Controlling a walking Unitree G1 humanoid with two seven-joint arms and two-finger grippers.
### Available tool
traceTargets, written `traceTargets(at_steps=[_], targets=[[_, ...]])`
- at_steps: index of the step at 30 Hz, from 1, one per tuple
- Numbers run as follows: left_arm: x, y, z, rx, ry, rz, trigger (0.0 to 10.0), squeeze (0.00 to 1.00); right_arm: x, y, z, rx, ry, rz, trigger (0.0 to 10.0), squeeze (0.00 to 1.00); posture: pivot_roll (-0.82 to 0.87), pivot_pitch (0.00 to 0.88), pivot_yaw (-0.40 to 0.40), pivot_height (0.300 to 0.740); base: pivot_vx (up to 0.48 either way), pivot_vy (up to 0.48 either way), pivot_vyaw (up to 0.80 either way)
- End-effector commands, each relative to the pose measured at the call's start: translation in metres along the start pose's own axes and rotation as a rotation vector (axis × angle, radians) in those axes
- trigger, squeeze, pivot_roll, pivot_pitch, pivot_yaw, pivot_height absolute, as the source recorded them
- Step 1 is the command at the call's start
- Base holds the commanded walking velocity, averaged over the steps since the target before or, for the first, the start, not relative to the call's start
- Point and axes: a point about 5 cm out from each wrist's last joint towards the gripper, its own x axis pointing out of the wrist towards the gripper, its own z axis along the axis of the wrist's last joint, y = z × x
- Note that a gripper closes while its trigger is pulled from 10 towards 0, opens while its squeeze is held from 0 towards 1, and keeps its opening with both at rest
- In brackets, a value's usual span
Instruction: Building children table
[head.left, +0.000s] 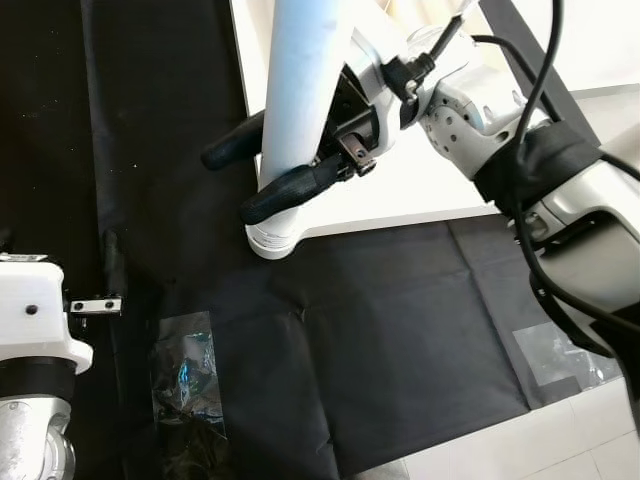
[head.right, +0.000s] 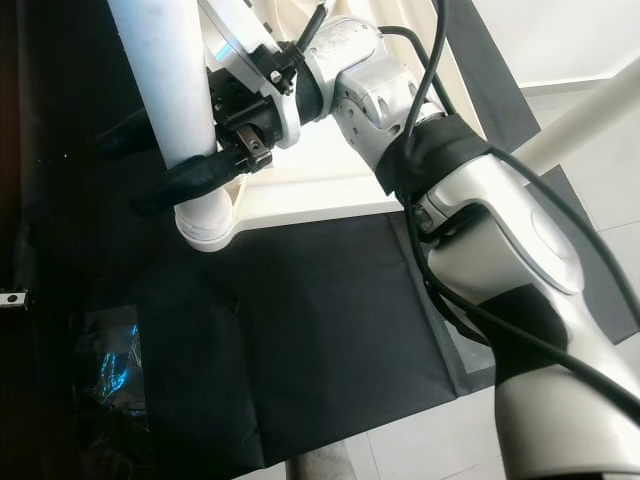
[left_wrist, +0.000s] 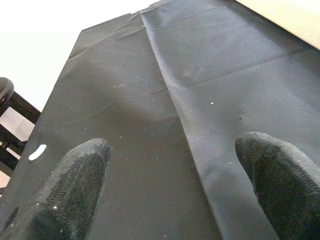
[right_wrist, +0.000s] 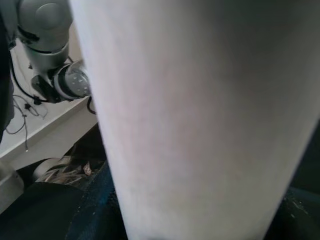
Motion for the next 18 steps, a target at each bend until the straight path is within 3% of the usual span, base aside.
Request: traceTargets(at_steps=[1, 6, 8, 18], targets=[[-0.002, 0.002, -0.003, 0.012, 0.028, -0.005, 10.0, 0.0, 0.007, 0.013, -0.036, 0.161, 0.08, 0.062, 10.0, 0.0, -0.01, 0.525, -0.189, 0.74, 0.0, 0.0, 0.0], [-0.001, 0.001, -0.003, 0.01, 0.031, -0.008, 10.0, 0.0, 0.013, 0.019, -0.039, 0.189, 0.07, 0.109, 10.0, 0.0, -0.01, 0.526, -0.186, 0.74, 0.0, 0.0, 0.0], [-0.001, 0.0, -0.003, 0.008, 0.034, -0.013, 10.0, 0.0, 0.017, 0.028, -0.048, 0.193, 0.136, 0.167, 10.0, 0.0, 0.0, 0.526, -0.183, 0.74, 0.0, 0.0, 0.0], [-0.001, -0.003, -0.004, 0.005, 0.037, -0.02, 10.0, 0.0, 0.015, 0.047, -0.049, 0.229, 0.183, 0.257, 10.0, 0.0, 0.0, 0.521, -0.181, 0.74, 0.0, 0.0, 0.0]])
